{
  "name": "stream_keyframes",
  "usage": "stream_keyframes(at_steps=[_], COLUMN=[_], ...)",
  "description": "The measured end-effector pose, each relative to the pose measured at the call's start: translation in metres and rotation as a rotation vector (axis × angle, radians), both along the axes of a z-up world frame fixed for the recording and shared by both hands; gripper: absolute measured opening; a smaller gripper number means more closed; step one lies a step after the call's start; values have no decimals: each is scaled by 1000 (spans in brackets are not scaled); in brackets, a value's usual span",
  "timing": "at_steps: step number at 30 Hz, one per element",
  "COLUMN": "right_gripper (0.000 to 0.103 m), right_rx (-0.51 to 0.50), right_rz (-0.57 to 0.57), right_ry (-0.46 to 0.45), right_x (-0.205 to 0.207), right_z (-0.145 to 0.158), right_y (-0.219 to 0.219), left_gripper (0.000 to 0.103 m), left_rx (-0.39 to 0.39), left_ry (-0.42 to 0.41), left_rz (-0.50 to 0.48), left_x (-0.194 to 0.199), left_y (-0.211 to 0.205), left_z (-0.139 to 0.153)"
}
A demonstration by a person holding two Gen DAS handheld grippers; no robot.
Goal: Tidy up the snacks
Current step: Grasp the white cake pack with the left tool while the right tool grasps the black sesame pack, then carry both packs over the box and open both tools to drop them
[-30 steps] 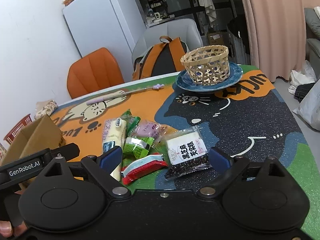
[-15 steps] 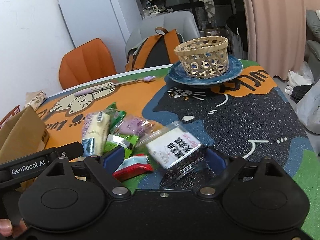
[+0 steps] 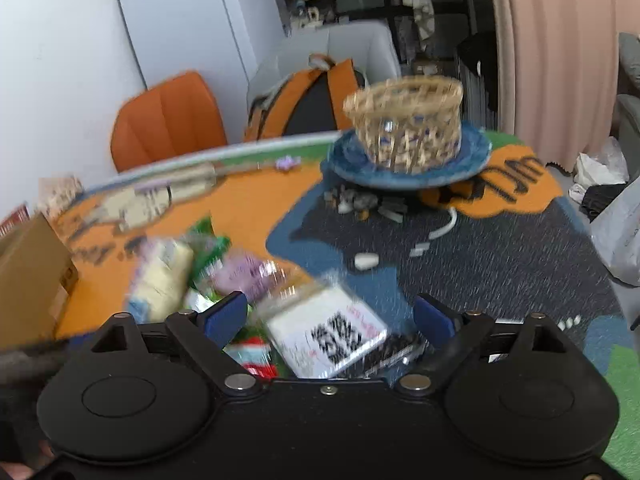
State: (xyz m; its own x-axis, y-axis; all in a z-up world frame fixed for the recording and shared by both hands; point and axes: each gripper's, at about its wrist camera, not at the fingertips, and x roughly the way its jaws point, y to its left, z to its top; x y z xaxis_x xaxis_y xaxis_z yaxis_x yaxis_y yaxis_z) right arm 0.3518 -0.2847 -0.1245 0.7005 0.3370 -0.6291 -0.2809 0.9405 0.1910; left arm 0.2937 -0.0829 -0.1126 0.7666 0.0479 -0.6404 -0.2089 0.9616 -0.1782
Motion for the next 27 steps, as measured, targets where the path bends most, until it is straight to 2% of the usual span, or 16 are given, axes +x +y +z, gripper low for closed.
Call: stream_keyframes(at_steps=[2,6,14,15,21,27], right_gripper=[85,64,59,50,48,48], right_rx=[-41,-101,-88,-78,-44,-6], right_rz=[6,56,35,32,4,42], right_ry=[-18,-37,-28,-28,-28,-70], right_x=[-5,-19,-50,-53,-69,-89], right_z=[-2,-2,10,11,19,31], right_y=[4,8,-4,-7,-6,7], left_gripper=[33,31,30,30,30,30], left_rx=[-15,-30,-83,-88,-96,-71], left_ry=[0,-2,-18,-24,-61,-119], left_rz=[1,-3,-27,-31,-33,-3], left_x=[0,-6,-23,-26,-52,-80], left_y=[4,6,3,3,9,22], left_z=[1,1,10,12,28,51])
